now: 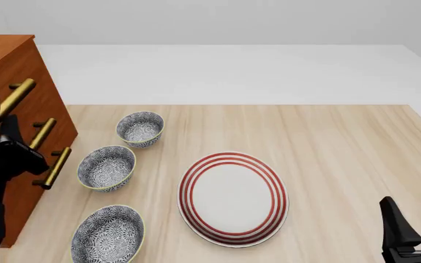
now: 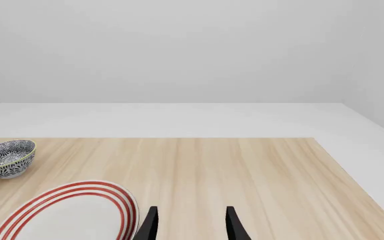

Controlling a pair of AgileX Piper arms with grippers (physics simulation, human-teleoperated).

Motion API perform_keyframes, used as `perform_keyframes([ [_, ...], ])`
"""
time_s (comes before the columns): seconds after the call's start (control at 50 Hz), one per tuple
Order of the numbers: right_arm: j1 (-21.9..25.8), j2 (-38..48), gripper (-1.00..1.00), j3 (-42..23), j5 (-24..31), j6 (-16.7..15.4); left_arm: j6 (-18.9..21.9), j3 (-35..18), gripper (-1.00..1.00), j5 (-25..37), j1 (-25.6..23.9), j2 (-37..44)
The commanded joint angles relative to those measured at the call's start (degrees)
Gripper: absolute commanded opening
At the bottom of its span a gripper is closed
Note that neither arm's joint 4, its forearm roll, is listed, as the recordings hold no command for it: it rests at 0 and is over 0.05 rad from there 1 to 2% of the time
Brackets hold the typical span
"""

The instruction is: Open the top drawer of the cabinet.

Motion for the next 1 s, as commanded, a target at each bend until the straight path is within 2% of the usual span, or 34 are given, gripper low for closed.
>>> perform_keyframes([
  [0.02, 0.0, 0.0, 1.00, 0.0, 0.0, 0.0, 1.2, -0.8, -1.00, 0.0, -0.8, 0.6],
  [1.0, 0.0, 0.0, 1.00, 0.0, 0.0, 0.0, 3.5, 3.5, -1.00, 0.0, -6.3, -4.3],
])
